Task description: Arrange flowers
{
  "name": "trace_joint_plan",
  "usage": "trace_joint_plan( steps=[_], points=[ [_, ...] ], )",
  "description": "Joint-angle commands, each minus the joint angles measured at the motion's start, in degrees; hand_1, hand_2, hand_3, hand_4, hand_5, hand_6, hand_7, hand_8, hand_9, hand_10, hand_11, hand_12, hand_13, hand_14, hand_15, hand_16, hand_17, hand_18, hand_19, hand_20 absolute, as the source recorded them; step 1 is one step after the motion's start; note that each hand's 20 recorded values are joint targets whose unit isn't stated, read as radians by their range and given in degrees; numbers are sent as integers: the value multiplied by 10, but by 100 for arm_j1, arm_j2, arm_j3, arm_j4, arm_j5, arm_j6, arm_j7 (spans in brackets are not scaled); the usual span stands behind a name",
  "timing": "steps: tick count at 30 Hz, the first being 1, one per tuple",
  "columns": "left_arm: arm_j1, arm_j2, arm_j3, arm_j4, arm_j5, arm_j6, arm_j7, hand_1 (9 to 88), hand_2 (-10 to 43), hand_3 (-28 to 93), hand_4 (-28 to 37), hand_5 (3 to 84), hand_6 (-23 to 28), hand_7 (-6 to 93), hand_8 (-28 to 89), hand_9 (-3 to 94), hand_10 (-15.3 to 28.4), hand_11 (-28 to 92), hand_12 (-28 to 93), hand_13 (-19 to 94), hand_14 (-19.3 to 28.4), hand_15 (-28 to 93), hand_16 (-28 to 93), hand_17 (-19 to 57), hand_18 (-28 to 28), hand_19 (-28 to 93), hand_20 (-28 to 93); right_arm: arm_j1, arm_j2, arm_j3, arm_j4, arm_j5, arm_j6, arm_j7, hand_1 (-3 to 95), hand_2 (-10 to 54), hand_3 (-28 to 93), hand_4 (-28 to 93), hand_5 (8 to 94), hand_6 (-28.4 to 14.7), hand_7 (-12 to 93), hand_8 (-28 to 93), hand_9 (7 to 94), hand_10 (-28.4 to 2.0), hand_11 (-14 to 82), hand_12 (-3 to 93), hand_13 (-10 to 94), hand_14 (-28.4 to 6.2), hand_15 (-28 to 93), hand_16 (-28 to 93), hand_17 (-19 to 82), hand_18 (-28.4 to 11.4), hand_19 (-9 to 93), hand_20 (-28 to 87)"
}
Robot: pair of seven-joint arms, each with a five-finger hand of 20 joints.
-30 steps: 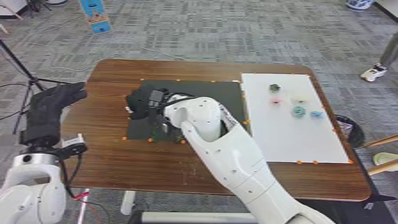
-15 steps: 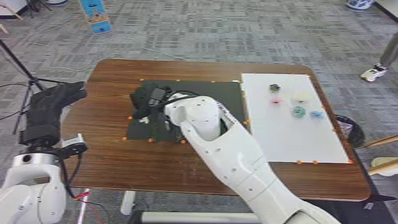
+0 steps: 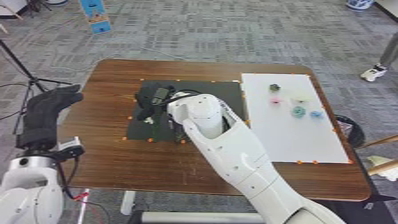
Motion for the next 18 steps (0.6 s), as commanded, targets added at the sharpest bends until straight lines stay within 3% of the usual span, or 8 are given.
trace_joint_plan(
  steps=[1,6,9,11,18],
  points=[
    [161,-33,36,320,-233,207,-55,225,196,685,-283,518,39,159,-84,508,133,204,132,376,130,115,-19,92,76,81,156,71,31,-66,-37,-2158,-123,110,280,43,636,-125,748,9,248,-75,881,-105,369,306,876,-49,734,408,574,-218,932,715],
    [247,-33,32,473,-342,250,-29,226,196,686,-283,515,37,162,-83,502,130,204,128,371,126,112,-17,93,74,79,157,60,-11,-2,3,-2169,-89,81,280,44,633,-125,749,6,244,-74,880,-105,369,306,876,-49,734,408,574,-218,932,715],
    [367,-61,-51,560,-358,186,33,226,198,685,-283,517,36,165,-83,503,130,206,129,373,127,113,-16,93,74,79,158,55,-33,22,12,-2142,-76,97,280,44,632,-125,748,6,243,-74,880,-105,369,306,876,-49,734,409,574,-217,932,714],
    [383,-53,-33,585,-437,239,49,227,199,685,-283,518,34,167,-84,504,130,206,129,374,127,114,-15,93,74,79,158,60,-52,28,21,-2164,-66,82,282,46,629,-126,747,6,242,-73,880,-106,368,305,876,-49,733,408,574,-218,932,714],
    [344,-68,37,617,-411,227,35,225,201,687,-283,521,35,167,-84,508,130,211,130,381,129,116,-14,92,75,79,158,-27,-132,-2,6,-1985,39,256,282,49,626,-125,749,6,242,-73,880,-106,365,305,875,-50,733,409,574,-219,932,715]
  ],
)
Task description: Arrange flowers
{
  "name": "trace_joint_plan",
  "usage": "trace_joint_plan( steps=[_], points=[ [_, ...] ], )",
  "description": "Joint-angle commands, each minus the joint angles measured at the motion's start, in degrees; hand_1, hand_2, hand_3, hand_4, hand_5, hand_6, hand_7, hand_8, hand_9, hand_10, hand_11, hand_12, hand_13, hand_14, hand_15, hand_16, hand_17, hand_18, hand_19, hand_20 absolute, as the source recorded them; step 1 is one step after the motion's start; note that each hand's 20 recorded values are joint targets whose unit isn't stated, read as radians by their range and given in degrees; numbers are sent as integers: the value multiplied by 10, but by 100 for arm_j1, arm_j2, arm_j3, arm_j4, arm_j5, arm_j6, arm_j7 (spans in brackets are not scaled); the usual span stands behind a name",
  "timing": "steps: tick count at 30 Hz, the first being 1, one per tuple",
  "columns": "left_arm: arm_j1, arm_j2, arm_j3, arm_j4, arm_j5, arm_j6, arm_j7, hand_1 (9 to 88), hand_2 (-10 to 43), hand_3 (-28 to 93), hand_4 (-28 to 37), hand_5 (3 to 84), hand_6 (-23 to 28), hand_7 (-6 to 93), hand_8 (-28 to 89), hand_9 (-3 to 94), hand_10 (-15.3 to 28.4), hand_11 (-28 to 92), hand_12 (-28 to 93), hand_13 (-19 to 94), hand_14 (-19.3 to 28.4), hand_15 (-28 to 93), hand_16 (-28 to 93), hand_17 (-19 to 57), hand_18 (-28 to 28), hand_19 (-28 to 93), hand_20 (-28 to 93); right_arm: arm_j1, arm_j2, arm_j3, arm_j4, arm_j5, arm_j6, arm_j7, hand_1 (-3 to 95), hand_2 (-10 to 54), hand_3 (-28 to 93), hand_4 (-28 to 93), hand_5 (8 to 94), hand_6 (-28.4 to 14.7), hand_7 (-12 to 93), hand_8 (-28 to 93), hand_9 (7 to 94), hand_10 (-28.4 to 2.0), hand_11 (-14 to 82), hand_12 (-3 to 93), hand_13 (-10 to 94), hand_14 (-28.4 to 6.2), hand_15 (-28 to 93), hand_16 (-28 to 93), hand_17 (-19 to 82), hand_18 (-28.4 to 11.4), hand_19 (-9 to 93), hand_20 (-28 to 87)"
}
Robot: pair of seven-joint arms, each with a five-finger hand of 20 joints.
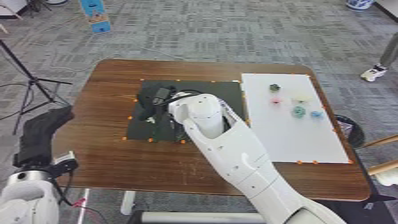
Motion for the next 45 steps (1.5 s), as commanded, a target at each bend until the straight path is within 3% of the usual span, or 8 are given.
trace_joint_plan(
  steps=[1,5,12,18,25,34,38,45],
  points=[
    [21,-72,50,46,-45,69,8,225,201,687,-283,522,35,167,-84,509,130,211,130,382,129,117,-13,92,75,79,158,-57,-164,2,-20,-1968,102,175,279,49,625,-124,749,6,242,-73,879,-106,365,304,875,-50,732,409,574,-219,932,714],
    [-56,-42,104,60,-23,47,-17,221,192,691,-283,521,33,170,-84,509,129,213,131,384,130,118,-13,91,77,80,158,-118,-214,42,6,-1856,295,308,260,58,603,-128,748,3,239,-72,878,-106,361,303,875,-51,729,408,574,-219,932,714],
    [91,-68,-31,53,-66,-48,74,219,184,690,-283,520,33,170,-85,510,131,215,134,388,132,119,-12,90,79,81,157,-175,-218,80,14,-1396,664,404,233,91,535,-128,709,-12,191,-75,859,-110,314,288,871,-55,719,408,567,-225,932,712],
    [211,-88,-110,64,-107,-158,173,218,181,690,-283,520,33,171,-85,511,130,216,135,390,133,120,-11,89,79,83,157,-178,-239,74,-50,-1227,292,516,208,102,517,-126,690,-18,179,-72,839,-118,250,265,867,-62,714,406,556,-230,932,707],
    [259,-102,-176,45,-129,-200,193,220,180,689,-283,521,34,172,-85,511,130,218,136,390,133,120,-11,88,81,85,156,-224,-235,102,-75,-1071,84,455,123,225,468,-146,669,-29,158,-65,800,-149,167,233,853,-76,690,397,533,-240,932,686],
    [151,-97,-95,10,-103,-112,168,219,179,690,-283,520,33,173,-85,512,130,220,137,391,134,120,-10,87,81,86,156,-225,-256,137,-89,-908,131,409,64,224,461,-158,666,-30,153,-64,793,-157,158,230,853,-79,681,391,528,-244,932,680],
    [120,-98,-78,-5,-89,-84,137,219,178,689,-283,520,33,173,-85,513,130,221,138,391,134,120,-10,87,81,86,155,-221,-251,150,-88,-846,112,402,113,274,472,-146,673,-26,160,-62,796,-153,159,230,854,-79,680,389,525,-244,932,676],
    [-64,-84,74,-17,-33,25,36,218,175,690,-283,520,33,173,-85,513,130,221,139,392,134,120,-10,86,81,87,155,-190,-188,34,-128,-751,194,532,88,235,462,-159,671,-28,159,-63,794,-154,159,230,856,-78,678,387,527,-245,932,674]
  ],
)
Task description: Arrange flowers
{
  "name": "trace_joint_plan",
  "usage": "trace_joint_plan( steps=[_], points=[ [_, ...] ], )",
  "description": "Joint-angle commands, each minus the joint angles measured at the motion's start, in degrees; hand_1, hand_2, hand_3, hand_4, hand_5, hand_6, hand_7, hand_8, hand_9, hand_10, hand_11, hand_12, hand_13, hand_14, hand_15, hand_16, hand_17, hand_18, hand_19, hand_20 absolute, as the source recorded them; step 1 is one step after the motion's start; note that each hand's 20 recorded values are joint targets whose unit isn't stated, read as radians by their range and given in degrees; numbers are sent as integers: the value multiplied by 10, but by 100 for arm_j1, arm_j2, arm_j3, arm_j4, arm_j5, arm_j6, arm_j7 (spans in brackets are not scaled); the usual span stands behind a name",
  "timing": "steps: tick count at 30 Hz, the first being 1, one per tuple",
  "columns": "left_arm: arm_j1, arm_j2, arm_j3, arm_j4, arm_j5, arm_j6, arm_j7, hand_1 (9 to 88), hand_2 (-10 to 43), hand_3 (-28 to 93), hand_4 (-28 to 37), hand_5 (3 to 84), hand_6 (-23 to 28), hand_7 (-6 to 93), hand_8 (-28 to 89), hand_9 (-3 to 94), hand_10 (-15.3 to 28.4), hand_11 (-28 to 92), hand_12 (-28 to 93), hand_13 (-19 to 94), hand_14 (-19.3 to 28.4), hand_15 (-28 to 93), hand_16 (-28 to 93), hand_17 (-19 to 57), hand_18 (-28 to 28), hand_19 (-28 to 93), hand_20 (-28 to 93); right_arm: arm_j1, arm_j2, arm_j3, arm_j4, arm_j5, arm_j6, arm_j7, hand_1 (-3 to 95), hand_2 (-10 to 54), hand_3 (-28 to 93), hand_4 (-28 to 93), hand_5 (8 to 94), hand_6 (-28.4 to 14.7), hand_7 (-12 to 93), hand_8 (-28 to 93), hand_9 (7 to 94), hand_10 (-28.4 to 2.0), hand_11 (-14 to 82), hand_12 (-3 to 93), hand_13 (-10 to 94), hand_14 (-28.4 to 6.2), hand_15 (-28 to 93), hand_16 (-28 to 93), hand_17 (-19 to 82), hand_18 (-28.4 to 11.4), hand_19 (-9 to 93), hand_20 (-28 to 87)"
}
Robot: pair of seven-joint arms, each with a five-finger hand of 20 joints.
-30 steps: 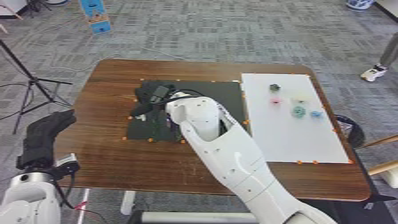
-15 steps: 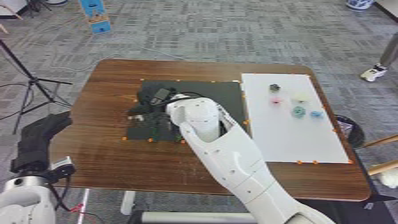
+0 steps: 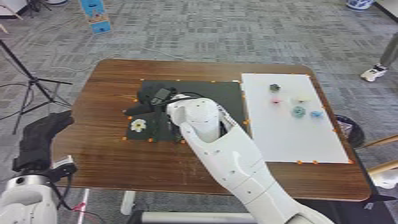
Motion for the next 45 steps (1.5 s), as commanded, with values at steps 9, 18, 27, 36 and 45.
trace_joint_plan(
  steps=[9,18,27,36,45],
  points=[
    [-241,-18,185,-109,94,255,-190,219,172,690,-283,520,33,174,-84,514,130,222,139,391,134,120,-10,86,81,87,155,311,345,-267,-86,-625,408,283,109,183,474,-156,667,-27,162,-62,791,-150,161,229,856,-77,677,388,526,-243,932,675],
    [-237,-43,155,-107,116,391,-236,220,171,691,-283,520,33,173,-85,514,129,221,138,388,132,119,-11,87,81,86,154,369,716,-534,-337,1009,638,-14,150,156,503,-148,572,-31,157,-62,654,-151,102,193,774,-120,612,362,415,-256,888,577],
    [-275,-47,209,-133,172,522,-299,220,171,690,-283,510,27,173,-86,522,132,216,131,386,132,118,-12,83,79,81,153,418,660,-338,-565,4137,-1036,92,121,170,555,-167,452,-40,148,-65,536,-145,66,167,723,-153,608,349,359,-267,844,597],
    [-205,-111,219,-266,186,569,-367,216,171,694,-283,457,12,156,-92,538,137,189,107,338,125,100,-10,58,66,45,147,429,804,-247,-808,3939,-1589,-112,105,193,557,-175,415,-39,150,-68,488,-135,59,130,703,-170,604,337,338,-277,816,611],
    [-269,-121,302,-260,-149,522,71,254,148,705,-282,434,16,161,-89,413,113,177,106,350,129,99,-16,122,96,120,183,587,2046,-501,-1675,4536,-591,356,124,184,557,-170,428,-40,160,-72,491,-143,62,130,681,-176,600,331,322,-274,799,611]
  ],
)
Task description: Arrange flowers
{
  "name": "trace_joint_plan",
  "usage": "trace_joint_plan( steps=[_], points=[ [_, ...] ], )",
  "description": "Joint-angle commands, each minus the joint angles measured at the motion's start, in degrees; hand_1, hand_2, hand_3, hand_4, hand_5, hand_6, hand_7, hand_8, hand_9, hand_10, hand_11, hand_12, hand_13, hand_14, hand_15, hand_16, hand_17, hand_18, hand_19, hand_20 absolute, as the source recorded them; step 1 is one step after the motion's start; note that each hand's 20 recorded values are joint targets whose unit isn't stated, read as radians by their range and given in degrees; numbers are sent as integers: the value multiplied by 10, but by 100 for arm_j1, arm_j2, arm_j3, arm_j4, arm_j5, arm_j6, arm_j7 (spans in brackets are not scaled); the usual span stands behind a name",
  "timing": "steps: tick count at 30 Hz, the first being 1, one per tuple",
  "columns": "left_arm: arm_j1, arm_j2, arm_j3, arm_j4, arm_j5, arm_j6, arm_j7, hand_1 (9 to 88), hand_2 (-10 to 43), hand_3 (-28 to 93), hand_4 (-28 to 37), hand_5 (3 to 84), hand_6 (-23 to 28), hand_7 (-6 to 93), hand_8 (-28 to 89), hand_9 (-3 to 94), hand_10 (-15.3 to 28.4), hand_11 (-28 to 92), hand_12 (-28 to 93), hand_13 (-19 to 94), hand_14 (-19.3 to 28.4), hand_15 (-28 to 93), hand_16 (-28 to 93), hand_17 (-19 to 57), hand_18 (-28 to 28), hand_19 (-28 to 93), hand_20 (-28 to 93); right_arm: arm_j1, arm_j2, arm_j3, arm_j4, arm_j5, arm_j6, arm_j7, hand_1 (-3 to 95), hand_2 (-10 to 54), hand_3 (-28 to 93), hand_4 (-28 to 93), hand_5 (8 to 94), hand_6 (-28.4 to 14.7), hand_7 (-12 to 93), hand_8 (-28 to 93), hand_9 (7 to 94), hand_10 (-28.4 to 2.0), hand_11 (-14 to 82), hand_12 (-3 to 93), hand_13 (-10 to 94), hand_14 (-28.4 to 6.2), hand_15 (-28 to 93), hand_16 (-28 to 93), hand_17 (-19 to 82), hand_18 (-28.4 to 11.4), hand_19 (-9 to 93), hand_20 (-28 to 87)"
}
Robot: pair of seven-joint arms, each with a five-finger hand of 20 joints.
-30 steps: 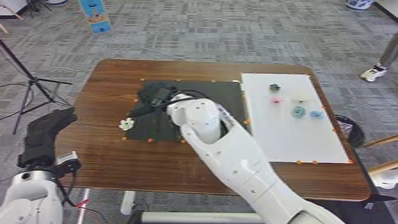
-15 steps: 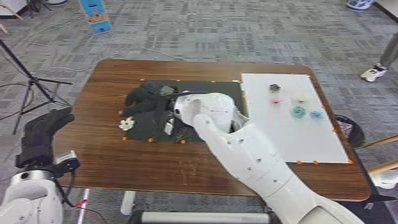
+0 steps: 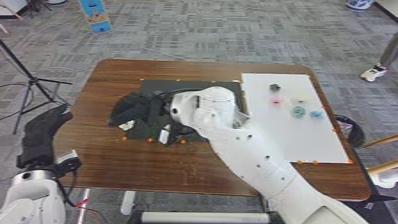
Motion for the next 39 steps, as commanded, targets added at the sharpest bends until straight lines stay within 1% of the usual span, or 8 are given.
trace_joint_plan(
  steps=[1,5,11,18,21,23,26,39],
  points=[
    [-115,-57,116,-18,-309,-33,420,263,147,708,-282,434,17,163,-89,401,111,175,106,347,124,99,-16,130,95,121,184,208,1061,150,-479,337,718,138,125,183,560,-169,433,-40,163,-73,494,-145,63,132,660,-182,592,327,305,-272,779,606],
    [127,-62,-23,-2,-398,-9,712,302,154,719,-280,439,28,168,-89,380,112,171,102,354,113,102,-18,162,91,118,186,204,1309,105,-544,456,734,249,131,181,570,-172,476,-43,169,-79,513,-147,66,135,622,-186,542,306,274,-260,711,588],
    [112,-32,-79,47,-315,65,563,328,192,708,-282,459,38,170,-95,444,128,193,94,380,106,112,-30,174,72,75,183,-37,1033,194,-384,451,402,58,121,178,592,-180,503,-45,171,-85,503,-138,62,132,562,-188,412,281,207,-241,587,539],
    [330,39,-270,200,-286,141,500,323,198,707,-282,495,36,174,-95,475,129,197,91,377,103,112,-36,158,58,55,183,-31,394,101,-220,-734,-366,-591,131,192,575,-185,445,-51,154,-88,460,-126,54,128,583,-192,428,291,225,-249,638,562],
    [536,68,-439,262,17,74,333,317,199,711,-283,500,36,174,-95,476,129,197,92,375,102,113,-37,156,56,52,187,-41,108,102,-125,-1607,-426,-1072,130,195,578,-182,436,-52,153,-89,450,-122,52,126,574,-193,431,291,224,-250,645,566],
    [691,63,-594,291,-18,-40,422,316,198,712,-283,502,36,175,-95,479,130,197,92,375,103,114,-37,156,56,51,189,7,17,96,-74,-1826,-383,-1184,131,196,581,-181,435,-52,153,-89,444,-119,51,125,570,-192,430,291,220,-250,644,567],
    [610,86,-558,284,53,15,322,314,197,713,-283,505,36,175,-95,482,129,196,93,375,103,114,-37,152,57,51,191,47,-101,95,20,-2040,-287,-1231,133,197,582,-181,432,-52,155,-90,436,-118,50,125,571,-191,430,290,218,-250,644,569],
    [397,163,-405,233,107,4,231,311,197,713,-283,507,34,175,-95,487,127,196,97,375,104,115,-37,144,57,48,191,10,-614,144,145,-5003,333,-2534,144,191,588,-176,422,-59,145,-92,420,-115,47,121,652,-179,658,295,283,-277,794,646]
  ],
)
